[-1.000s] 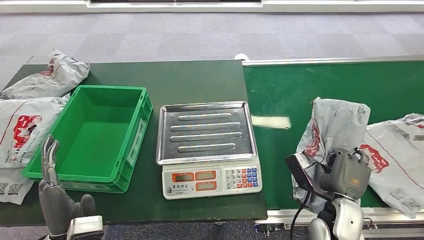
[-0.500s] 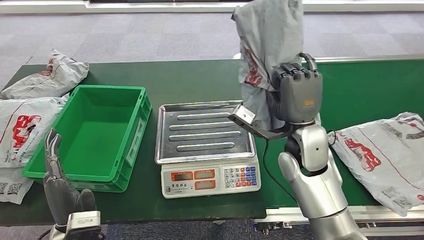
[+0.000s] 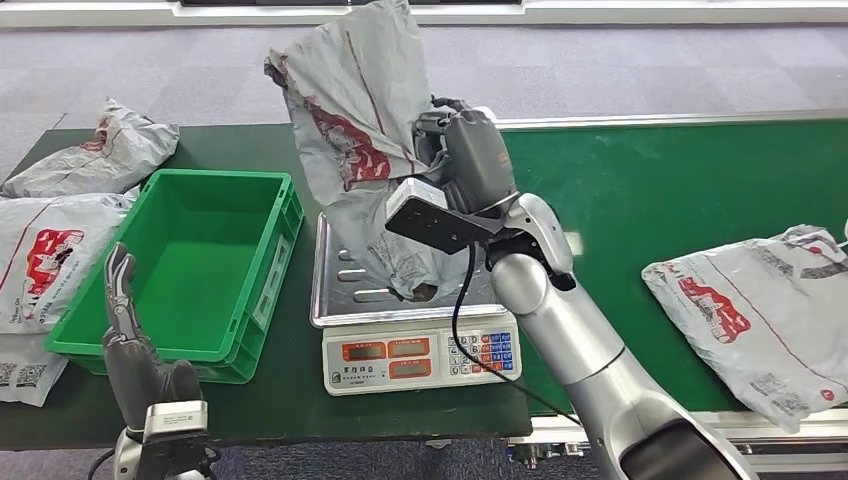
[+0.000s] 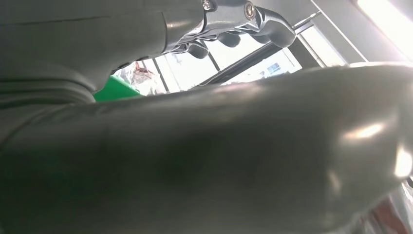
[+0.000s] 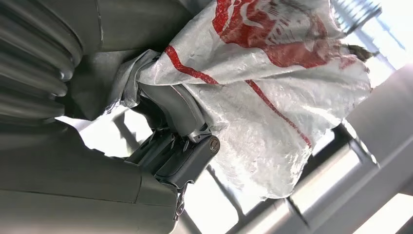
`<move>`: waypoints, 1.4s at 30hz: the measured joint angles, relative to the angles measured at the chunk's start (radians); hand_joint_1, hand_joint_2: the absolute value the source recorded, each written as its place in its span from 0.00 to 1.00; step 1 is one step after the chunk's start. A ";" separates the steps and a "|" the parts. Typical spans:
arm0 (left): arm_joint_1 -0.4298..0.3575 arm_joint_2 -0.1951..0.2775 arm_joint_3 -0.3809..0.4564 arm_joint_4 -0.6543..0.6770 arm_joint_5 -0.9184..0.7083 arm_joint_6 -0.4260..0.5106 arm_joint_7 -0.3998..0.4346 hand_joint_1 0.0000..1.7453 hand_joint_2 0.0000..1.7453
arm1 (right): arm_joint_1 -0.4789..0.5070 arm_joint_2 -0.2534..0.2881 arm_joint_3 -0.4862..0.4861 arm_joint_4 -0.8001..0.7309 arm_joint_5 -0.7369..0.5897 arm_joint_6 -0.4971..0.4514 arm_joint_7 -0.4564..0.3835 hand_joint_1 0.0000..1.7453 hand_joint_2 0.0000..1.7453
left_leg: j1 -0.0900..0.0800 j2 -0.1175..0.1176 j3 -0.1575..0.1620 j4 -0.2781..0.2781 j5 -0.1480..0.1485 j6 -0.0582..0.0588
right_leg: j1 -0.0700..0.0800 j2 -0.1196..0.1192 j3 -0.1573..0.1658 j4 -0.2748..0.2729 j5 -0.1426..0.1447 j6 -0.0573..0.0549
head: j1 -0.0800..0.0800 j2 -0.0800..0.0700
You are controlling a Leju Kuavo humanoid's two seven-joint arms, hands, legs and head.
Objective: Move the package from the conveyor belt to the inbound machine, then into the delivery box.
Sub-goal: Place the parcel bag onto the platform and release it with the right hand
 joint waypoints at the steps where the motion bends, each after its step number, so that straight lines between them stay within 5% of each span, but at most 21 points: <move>1: -0.001 0.000 0.000 0.004 0.001 0.002 0.000 0.00 0.00 | -0.006 0.014 0.003 0.040 -0.039 0.010 -0.005 1.00 1.00 | 0.000 0.000 0.000 0.000 0.000 0.000 | 0.000 0.000 0.000 0.000 0.000 0.000 | 0.000 0.000; 9: 0.012 0.000 -0.007 -0.008 -0.052 0.002 0.058 0.00 0.00 | 0.044 0.066 0.000 0.289 -0.161 0.041 0.056 1.00 1.00 | 0.000 -0.001 -0.001 0.000 0.000 0.000 | 0.000 -0.001 -0.001 0.000 0.000 0.000 | 0.000 0.000; 16: 0.014 -0.007 -0.014 -0.029 -0.090 -0.008 0.093 0.00 0.00 | 0.114 0.069 -0.024 0.313 -0.024 -0.054 0.191 1.00 1.00 | -0.001 0.000 -0.002 0.000 0.000 0.000 | -0.001 0.000 -0.003 0.000 0.000 0.000 | 0.000 0.000; 18: 0.014 -0.009 -0.014 -0.033 -0.093 -0.008 0.095 0.00 0.00 | 0.129 0.069 -0.030 0.311 0.014 -0.065 0.227 0.54 1.00 | -0.001 0.000 -0.002 0.000 0.000 0.000 | 0.000 0.000 -0.003 0.000 0.000 0.000 | 0.000 0.000; 20: 0.014 -0.010 -0.015 -0.035 -0.097 -0.009 0.100 0.00 0.00 | 0.148 0.069 -0.046 0.303 0.069 -0.074 0.273 0.03 0.50 | 0.000 0.000 -0.002 0.000 0.000 0.000 | 0.000 0.000 -0.003 0.000 0.000 0.000 | 0.000 0.000; 22: 0.011 -0.011 -0.017 -0.035 -0.105 -0.010 0.108 0.00 0.00 | 0.172 0.069 -0.071 0.288 0.135 -0.085 0.320 0.00 0.00 | 0.000 0.000 -0.002 0.000 0.000 0.000 | 0.000 0.000 -0.003 0.000 0.000 0.000 | 0.000 0.000; 34: -0.024 -0.017 -0.038 -0.022 -0.140 -0.011 0.117 0.00 0.00 | 0.342 0.069 -0.183 -0.004 0.360 -0.163 0.369 0.00 0.00 | -0.001 0.000 -0.003 0.000 0.000 0.000 | -0.001 0.000 -0.004 0.000 0.000 0.000 | 0.000 0.000; 38: -0.030 -0.017 -0.041 -0.014 -0.132 -0.006 0.099 0.00 0.00 | 0.395 0.069 -0.197 -0.117 0.376 -0.236 0.289 0.00 1.00 | -0.001 0.000 -0.003 0.000 0.000 0.000 | -0.001 0.000 -0.004 0.000 0.000 0.000 | 0.000 0.000; 42: -0.039 -0.020 -0.041 -0.006 -0.100 0.010 0.059 0.00 0.00 | 0.457 0.070 -0.200 -0.270 0.414 -0.318 0.212 0.00 1.00 | -0.001 0.000 -0.003 0.000 0.000 0.000 | -0.001 0.000 -0.004 0.000 0.000 0.000 | 0.000 0.000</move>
